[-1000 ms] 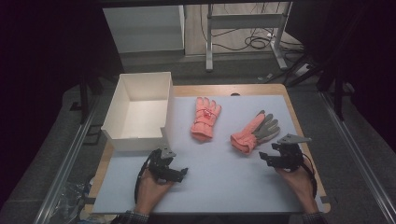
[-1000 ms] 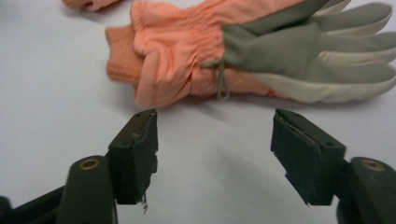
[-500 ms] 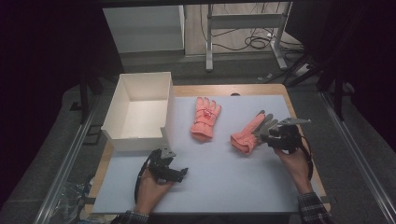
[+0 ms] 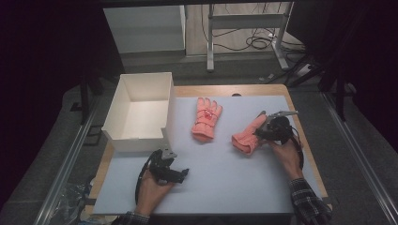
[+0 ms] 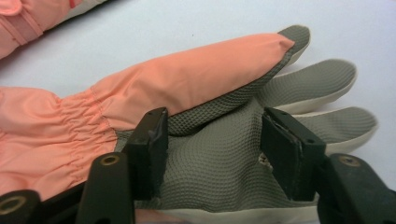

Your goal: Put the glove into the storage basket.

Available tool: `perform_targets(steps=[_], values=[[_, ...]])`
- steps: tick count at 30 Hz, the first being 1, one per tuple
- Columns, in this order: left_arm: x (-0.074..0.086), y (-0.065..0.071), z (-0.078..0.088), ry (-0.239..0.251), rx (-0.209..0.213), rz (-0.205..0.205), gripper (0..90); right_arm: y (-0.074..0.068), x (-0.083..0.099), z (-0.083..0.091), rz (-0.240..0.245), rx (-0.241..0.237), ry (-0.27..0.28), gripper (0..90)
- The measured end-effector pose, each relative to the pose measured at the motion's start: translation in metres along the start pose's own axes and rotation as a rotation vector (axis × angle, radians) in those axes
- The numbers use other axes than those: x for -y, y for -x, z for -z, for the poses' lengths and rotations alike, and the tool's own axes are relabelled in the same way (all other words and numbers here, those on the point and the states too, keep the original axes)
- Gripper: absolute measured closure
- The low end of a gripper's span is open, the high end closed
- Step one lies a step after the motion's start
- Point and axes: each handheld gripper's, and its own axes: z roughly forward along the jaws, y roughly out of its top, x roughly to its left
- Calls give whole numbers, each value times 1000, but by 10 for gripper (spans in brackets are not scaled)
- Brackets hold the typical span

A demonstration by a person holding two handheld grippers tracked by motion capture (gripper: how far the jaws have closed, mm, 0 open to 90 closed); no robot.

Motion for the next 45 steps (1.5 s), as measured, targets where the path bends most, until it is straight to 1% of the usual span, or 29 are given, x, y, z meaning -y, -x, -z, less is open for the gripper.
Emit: perform_targets(steps=[1, 2, 3, 6, 9, 14, 17, 20, 23, 25, 28, 34, 36, 38, 39, 41, 45], values=[[0, 0, 0, 0, 0, 0, 16, -2, 2, -2, 16, 31, -7, 552], [0, 0, 0, 0, 0, 0, 16, -2, 2, -2, 16, 31, -7, 552], [0, 0, 0, 0, 0, 0, 16, -3, 3, -3, 16, 41, -6, 596], [0, 0, 0, 0, 0, 0, 16, -4, 8, -5, -7, 53, 16, 714], [0, 0, 0, 0, 0, 0, 16, -5, 7, -5, -18, 54, 10, 831], [0, 0, 0, 0, 1, 1, 16, -3, 5, -3, -35, 37, 8, 856], [0, 0, 0, 0, 1, 1, 16, 0, 5, 1, -60, 2, 25, 869], [0, 0, 0, 0, 1, 1, 16, 2, 4, 5, -64, -25, 44, 874], [0, 0, 0, 0, 1, 0, 16, 2, 3, 9, -50, -54, 54, 875], [0, 0, 0, 0, 0, 0, 16, 0, 2, 14, -34, -77, 54, 876], [0, 0, 0, 0, 1, 0, 16, -4, 0, 20, -13, -99, 61, 877], [0, 0, 0, -1, 2, 0, 16, -11, -6, 35, 15, -197, 76, 876], [0, 0, 0, -2, 2, -1, 16, -16, -7, 40, 43, -245, 77, 876], [0, 0, 0, -1, 2, -1, 16, -20, -8, 43, 66, -274, 77, 876], [0, 0, 0, -1, 2, -1, 16, -23, -8, 44, 87, -293, 76, 876], [0, 0, 0, -2, 2, -1, 16, -30, -9, 47, 123, -328, 72, 876], [0, 0, 0, 0, 1, 1, 16, -43, -8, 49, 174, -409, 62, 876]])
